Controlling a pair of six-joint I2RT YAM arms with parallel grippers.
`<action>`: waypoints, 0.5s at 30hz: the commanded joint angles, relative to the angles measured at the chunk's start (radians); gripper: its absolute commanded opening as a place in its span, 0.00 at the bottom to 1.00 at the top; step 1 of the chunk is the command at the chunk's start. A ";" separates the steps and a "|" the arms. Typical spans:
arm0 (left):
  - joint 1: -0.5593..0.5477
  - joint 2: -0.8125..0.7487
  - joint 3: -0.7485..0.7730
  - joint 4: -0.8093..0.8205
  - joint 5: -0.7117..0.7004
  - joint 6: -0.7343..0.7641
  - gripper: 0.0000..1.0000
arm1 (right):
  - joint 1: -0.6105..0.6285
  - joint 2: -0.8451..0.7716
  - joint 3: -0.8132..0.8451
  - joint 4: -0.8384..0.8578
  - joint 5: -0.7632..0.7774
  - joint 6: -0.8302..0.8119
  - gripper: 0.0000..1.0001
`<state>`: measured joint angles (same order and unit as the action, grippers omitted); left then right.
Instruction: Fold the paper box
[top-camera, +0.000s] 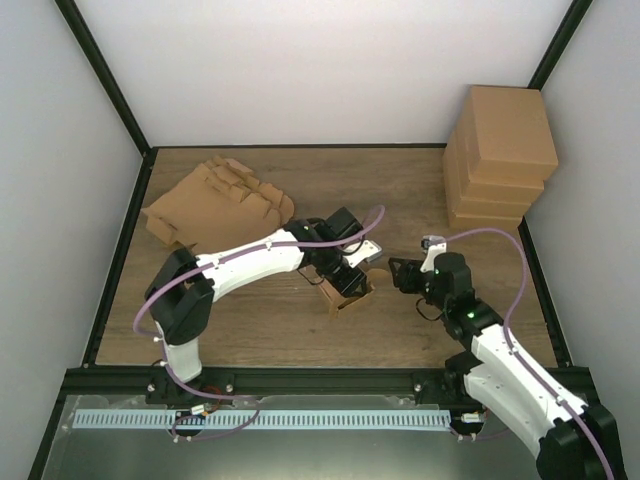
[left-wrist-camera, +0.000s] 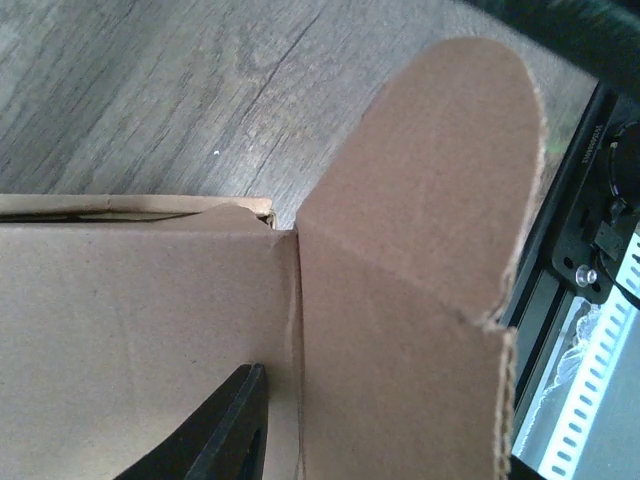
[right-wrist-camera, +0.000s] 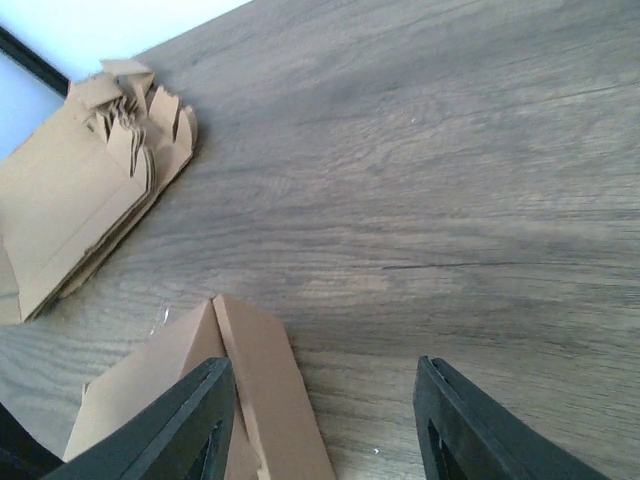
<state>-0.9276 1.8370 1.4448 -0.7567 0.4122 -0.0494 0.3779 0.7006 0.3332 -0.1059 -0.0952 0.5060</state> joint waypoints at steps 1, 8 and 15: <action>-0.015 0.004 -0.034 0.024 0.000 -0.014 0.35 | -0.010 0.094 0.086 0.034 -0.120 -0.048 0.51; -0.014 -0.017 0.000 -0.009 -0.056 -0.001 0.33 | -0.011 0.295 0.126 0.047 -0.277 -0.052 0.42; -0.014 -0.018 0.043 -0.044 -0.076 0.003 0.26 | -0.109 0.307 0.040 0.127 -0.433 0.018 0.19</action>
<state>-0.9367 1.8297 1.4570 -0.7620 0.3637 -0.0505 0.3420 0.9977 0.4049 -0.0353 -0.3866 0.4877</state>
